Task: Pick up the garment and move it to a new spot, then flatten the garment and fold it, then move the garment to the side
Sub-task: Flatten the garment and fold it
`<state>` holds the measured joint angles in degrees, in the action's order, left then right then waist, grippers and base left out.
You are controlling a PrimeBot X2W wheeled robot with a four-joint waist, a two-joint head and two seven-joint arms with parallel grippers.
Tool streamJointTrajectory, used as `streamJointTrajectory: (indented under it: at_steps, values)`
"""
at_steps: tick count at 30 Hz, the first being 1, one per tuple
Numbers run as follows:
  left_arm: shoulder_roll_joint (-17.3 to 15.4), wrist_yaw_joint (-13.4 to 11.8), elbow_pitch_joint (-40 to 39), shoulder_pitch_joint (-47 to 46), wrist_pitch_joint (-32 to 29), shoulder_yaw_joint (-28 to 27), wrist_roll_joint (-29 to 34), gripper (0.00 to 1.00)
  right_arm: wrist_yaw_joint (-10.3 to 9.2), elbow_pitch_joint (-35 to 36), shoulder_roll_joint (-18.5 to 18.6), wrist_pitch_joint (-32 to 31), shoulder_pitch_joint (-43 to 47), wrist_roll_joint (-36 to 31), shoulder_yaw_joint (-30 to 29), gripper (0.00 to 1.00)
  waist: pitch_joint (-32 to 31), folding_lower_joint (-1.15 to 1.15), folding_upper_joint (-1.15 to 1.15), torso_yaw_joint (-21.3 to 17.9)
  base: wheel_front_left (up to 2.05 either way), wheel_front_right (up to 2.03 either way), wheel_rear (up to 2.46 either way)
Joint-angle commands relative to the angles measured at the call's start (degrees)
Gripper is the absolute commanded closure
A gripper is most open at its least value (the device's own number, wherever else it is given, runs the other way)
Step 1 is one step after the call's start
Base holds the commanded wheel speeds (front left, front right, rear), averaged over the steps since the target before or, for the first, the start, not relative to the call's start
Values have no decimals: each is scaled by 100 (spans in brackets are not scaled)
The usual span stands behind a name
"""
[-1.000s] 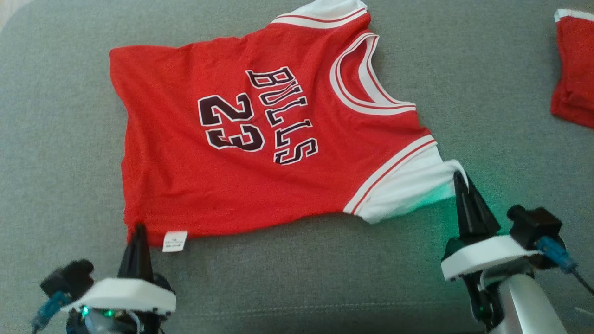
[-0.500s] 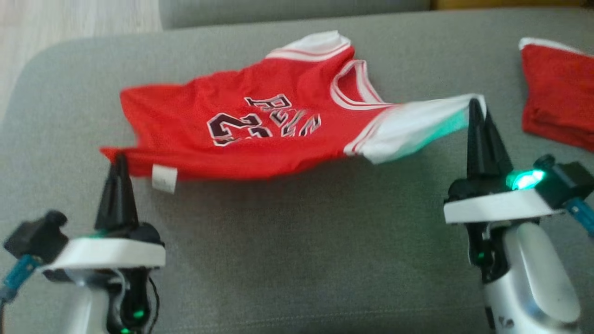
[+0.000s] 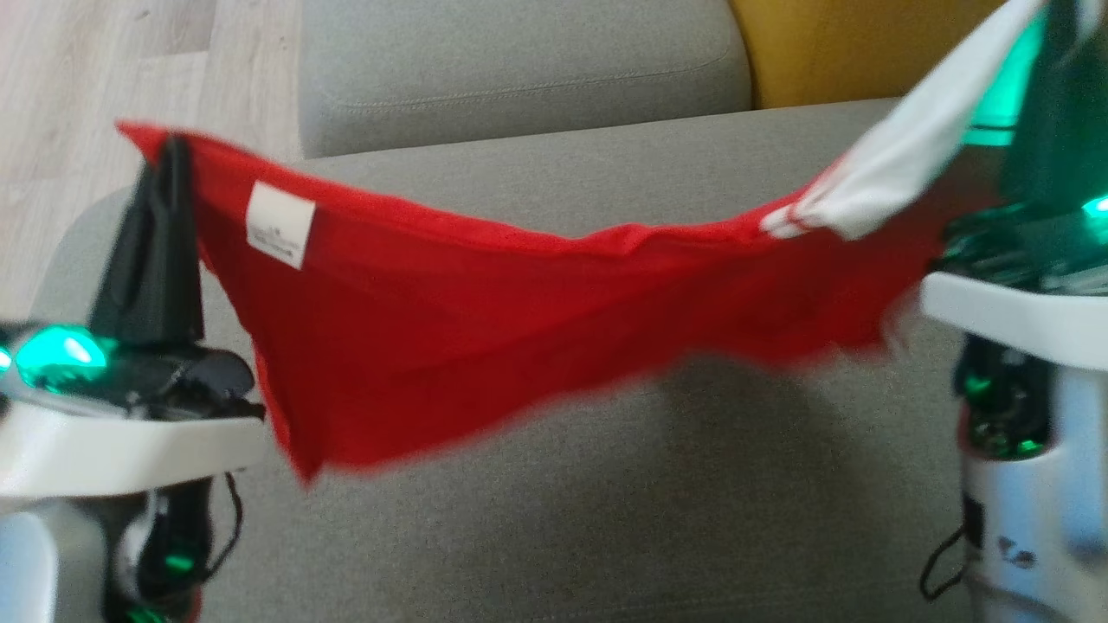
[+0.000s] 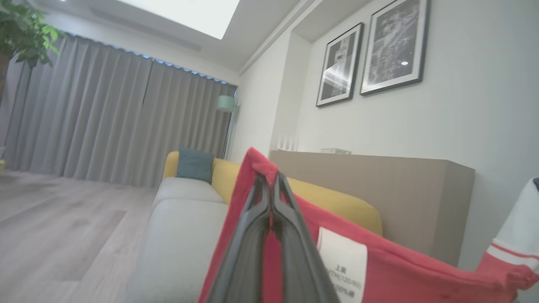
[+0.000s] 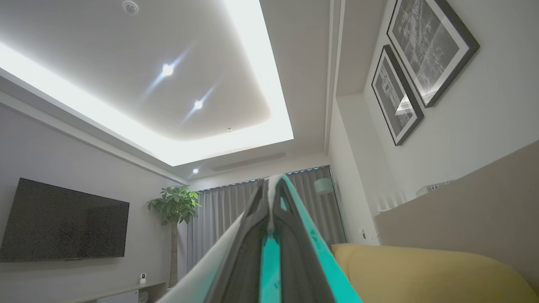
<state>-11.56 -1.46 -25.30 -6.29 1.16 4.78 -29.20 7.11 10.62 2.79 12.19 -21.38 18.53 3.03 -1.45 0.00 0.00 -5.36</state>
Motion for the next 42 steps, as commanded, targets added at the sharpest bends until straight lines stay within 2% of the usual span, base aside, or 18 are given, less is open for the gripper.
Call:
streamJointTrajectory:
  at_steps: [1, 6, 11, 16, 21, 22, 25, 30, 35, 42]
  values:
    - [-215, -12, -416, -479, -167, -202, 72, 100, 37, 419, 9, -127, -323, -53, 66, 100, -21, 0, 0, -22, 0, 0, 0]
    - [-437, 15, -972, -950, -774, -34, 68, 100, 37, 1043, 9, -605, -440, -113, -83, 100, 3, 0, 0, -22, 0, 0, 0]
    - [-535, 65, -819, -1380, -1139, 104, 11, 100, 37, 1031, 9, -941, -584, -200, -35, 100, 164, 0, 0, -2, 0, 0, 0]
    - [-815, 232, 90, -2180, -1423, 119, 87, 100, 37, 286, 15, -1082, -1275, -234, 265, 100, 693, 0, 0, 8, 0, 0, 0]
    - [-1150, 481, 1608, -3665, -1411, 199, 468, 100, 37, -1062, 28, -803, -2779, -530, 597, 100, 1296, 0, 0, 1, 0, 0, 0]
    - [-1264, 504, 2322, -4361, -1267, 237, 750, 100, 37, -1774, 23, -623, -3515, -675, 707, 100, 1448, 0, 0, -44, 0, 0, 0]
    - [-1353, 419, 3404, -5321, -817, 269, 1189, 100, 37, -2893, 15, -201, -4565, -879, 784, 100, 1554, 0, 0, -153, 0, 0, 0]
    - [-1336, 193, 4755, -6589, 287, 350, 1733, 100, 37, -4172, 11, 227, -5845, -737, 765, 100, 1822, 0, 0, -324, 0, 0, 0]
    - [-1184, 206, 5743, -6973, 1047, 478, 1845, 100, 37, -4475, 10, 277, -6014, -375, 1138, 100, 2384, 0, 0, -369, 0, 0, 0]
    - [-1088, 297, 6728, -6656, 1346, 404, 1679, 100, 37, -4435, 10, 279, -5263, -12, 1732, 100, 3226, 0, 0, -363, 0, 0, 0]
